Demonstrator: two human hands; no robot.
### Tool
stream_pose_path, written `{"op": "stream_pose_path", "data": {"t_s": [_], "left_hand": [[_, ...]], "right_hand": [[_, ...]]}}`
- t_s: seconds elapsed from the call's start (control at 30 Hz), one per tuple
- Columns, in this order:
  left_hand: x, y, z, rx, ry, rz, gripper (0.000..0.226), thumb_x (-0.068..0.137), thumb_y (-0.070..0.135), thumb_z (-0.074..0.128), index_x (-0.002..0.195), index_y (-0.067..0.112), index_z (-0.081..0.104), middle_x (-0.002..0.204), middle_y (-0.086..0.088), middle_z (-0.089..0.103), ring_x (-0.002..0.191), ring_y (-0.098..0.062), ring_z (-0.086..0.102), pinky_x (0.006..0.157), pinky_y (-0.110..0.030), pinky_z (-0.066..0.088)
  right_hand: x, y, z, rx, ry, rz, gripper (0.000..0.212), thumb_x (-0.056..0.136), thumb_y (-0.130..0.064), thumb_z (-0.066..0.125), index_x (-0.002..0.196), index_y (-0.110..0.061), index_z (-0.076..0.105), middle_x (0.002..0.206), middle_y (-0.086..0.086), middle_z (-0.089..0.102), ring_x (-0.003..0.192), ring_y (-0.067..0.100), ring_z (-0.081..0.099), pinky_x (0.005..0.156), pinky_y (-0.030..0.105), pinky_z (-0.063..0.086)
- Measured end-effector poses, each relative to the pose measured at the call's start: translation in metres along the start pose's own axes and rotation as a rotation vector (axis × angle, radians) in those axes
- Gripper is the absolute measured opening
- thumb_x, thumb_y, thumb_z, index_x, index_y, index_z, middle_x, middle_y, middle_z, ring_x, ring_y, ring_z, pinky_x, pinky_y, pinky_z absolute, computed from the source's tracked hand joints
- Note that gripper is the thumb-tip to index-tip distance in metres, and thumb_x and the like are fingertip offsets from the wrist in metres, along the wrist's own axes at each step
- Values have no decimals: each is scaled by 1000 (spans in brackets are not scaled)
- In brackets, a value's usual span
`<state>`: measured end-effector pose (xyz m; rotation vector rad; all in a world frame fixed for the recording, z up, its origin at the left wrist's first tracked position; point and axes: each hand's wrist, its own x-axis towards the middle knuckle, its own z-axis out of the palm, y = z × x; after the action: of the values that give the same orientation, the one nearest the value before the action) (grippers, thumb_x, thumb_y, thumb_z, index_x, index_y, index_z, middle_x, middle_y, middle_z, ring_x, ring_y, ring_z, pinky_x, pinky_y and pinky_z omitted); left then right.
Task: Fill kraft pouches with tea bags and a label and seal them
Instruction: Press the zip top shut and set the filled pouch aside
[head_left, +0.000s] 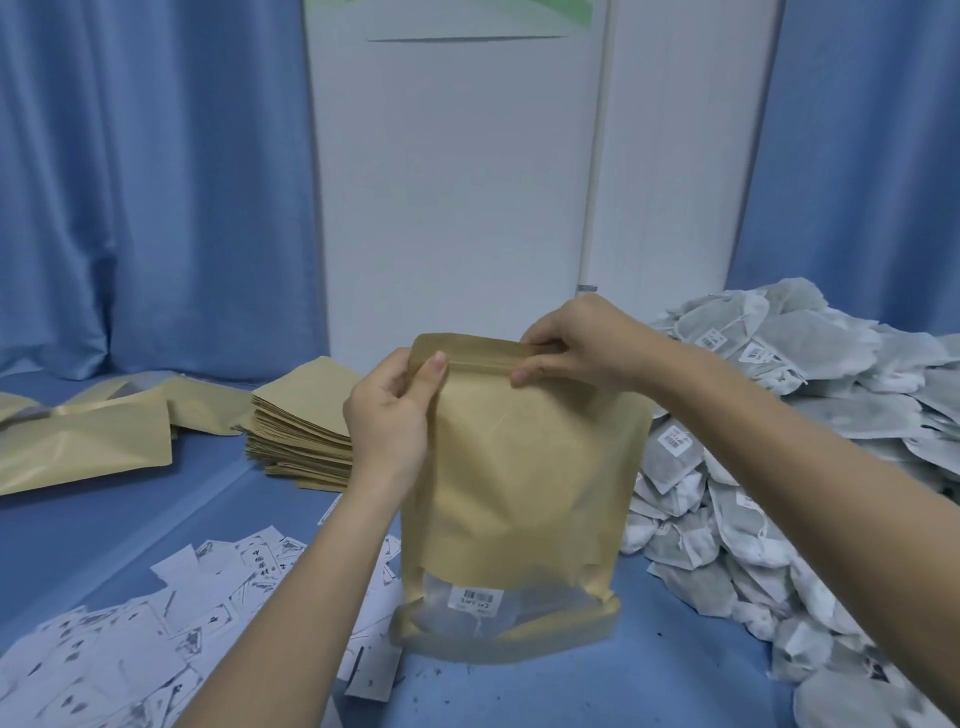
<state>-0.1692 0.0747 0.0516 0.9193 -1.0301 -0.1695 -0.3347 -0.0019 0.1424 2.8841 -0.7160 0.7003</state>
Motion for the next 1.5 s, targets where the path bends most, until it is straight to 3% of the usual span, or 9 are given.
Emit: {"op": "stream_pose_path", "data": {"t_s": [0.2, 0.37, 0.5, 0.7, 0.87, 1.07, 1.2, 1.37, 1.5], "left_hand": [[1, 1, 2, 6, 2, 27, 50, 90, 17, 63, 46, 28, 44, 43, 15, 32, 47, -3, 27, 48, -16, 22], [1, -3, 0, -8, -7, 16, 44, 90, 16, 63, 51, 21, 44, 49, 18, 35, 52, 0, 29, 51, -15, 26], [4, -5, -6, -47, -15, 8, 41, 90, 21, 63, 76, -15, 48, 71, -8, 42, 69, -18, 34, 63, -30, 27], [9, -7, -13, -44, 12, 2, 45, 90, 22, 63, 74, -15, 43, 73, -8, 37, 70, -20, 28, 64, -31, 24], [10, -15, -15, -48, 6, -2, 51, 87, 28, 66, 79, -18, 47, 75, -10, 41, 71, -23, 31, 68, -35, 25], [11, 3, 3, -130, -204, -205, 35, 48, 35, 88, 77, 19, 75, 80, 1, 73, 70, -12, 66, 59, -21, 51], [11, 7, 11, -58, -184, -193, 19, 56, 35, 82, 66, 21, 75, 71, 6, 73, 64, -4, 66, 53, -13, 46], [13, 1, 0, -108, -92, -211, 6, 62, 24, 82, 62, 24, 76, 70, 8, 73, 63, -3, 65, 55, -14, 48], [16, 0, -9, -128, -88, -226, 9, 55, 29, 81, 62, 27, 76, 70, 8, 73, 63, -3, 66, 55, -15, 49]], "right_hand": [[-9, 16, -3, 42, 62, 56, 40, 74, -41, 72, 84, -3, 68, 85, 19, 64, 82, 28, 54, 72, 32, 40], [-17, 27, -3, 55, 73, 104, 37, 72, -42, 73, 80, -6, 68, 79, 15, 65, 76, 21, 53, 61, 22, 36], [-25, 37, -6, 28, 58, 160, 40, 73, -45, 72, 72, -6, 65, 62, 11, 56, 56, 12, 39, 54, 13, 32], [-32, 48, -7, 9, 71, 174, 59, 67, -57, 65, 59, -3, 42, 52, 0, 30, 50, 11, 27, 49, 21, 24], [-39, 56, -1, 40, 102, 190, 46, 74, -43, 70, 72, 2, 59, 61, 7, 48, 58, 14, 39, 54, 18, 28], [-17, 20, 3, 152, 96, 82, 19, 75, -46, 70, 80, -29, 65, 69, -17, 60, 68, -4, 51, 64, 9, 37], [5, 0, 11, 52, 127, -33, 25, 82, -36, 67, 82, -11, 69, 65, -10, 54, 63, 7, 45, 58, 14, 31], [-4, 12, 9, 58, 110, 37, 26, 76, -43, 71, 84, -18, 70, 73, -14, 62, 71, 2, 54, 68, 19, 42], [-24, 37, 3, 142, 162, 161, 21, 65, -41, 79, 55, -32, 63, 53, -9, 55, 58, 9, 46, 55, 16, 36]]}}
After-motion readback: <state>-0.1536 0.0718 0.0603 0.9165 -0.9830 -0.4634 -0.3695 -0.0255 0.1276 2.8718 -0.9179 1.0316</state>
